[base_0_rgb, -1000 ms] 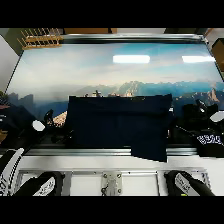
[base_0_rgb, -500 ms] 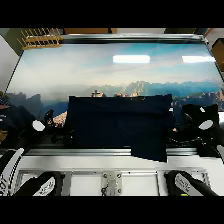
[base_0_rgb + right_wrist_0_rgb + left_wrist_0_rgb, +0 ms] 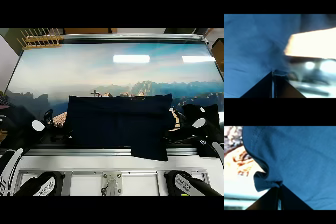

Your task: Fold the clothes and pants, and hang the long-sleeved shirts on hangers.

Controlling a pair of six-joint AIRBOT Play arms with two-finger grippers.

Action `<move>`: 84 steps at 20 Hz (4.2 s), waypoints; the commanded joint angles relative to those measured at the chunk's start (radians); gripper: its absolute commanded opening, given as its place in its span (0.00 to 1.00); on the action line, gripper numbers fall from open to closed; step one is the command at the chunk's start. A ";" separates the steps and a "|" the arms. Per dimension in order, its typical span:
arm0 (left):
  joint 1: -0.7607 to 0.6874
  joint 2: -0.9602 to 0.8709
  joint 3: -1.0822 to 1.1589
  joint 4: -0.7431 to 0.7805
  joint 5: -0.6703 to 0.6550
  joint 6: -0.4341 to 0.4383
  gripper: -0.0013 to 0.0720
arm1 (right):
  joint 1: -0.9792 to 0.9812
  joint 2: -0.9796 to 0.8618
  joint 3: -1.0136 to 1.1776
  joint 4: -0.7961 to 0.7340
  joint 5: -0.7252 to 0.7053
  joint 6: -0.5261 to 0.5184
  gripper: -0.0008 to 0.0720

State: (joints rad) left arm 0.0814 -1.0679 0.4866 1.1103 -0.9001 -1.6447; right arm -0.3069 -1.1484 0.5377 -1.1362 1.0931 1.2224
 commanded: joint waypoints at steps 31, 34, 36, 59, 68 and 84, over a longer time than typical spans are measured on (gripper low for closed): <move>0.041 -0.347 0.556 0.065 -0.226 -0.002 0.03 | 0.159 -0.151 0.566 -0.109 -0.048 0.241 0.03; 0.041 -0.435 0.615 0.064 -0.231 -0.002 0.03 | 0.181 -0.209 0.573 -0.109 -0.131 0.241 0.03; 0.041 -0.471 0.639 0.065 -0.232 -0.001 0.03 | 0.189 -0.238 0.573 -0.108 -0.149 0.241 0.03; -0.196 -0.238 0.859 0.074 -0.306 0.014 0.03 | -0.297 -0.436 0.661 0.174 0.270 -0.137 1.00; -0.378 -0.297 0.858 0.073 -0.274 -0.032 0.03 | -0.329 -0.586 0.583 0.434 0.274 -0.275 1.00; -0.381 -0.298 0.858 0.074 -0.283 -0.032 0.03 | -0.161 -0.626 0.582 0.444 0.276 -0.275 1.00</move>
State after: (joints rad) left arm -0.2985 -1.3647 1.3445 1.1835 -1.1782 -1.6783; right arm -0.5045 -1.7729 1.1198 -0.6842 1.3731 0.9421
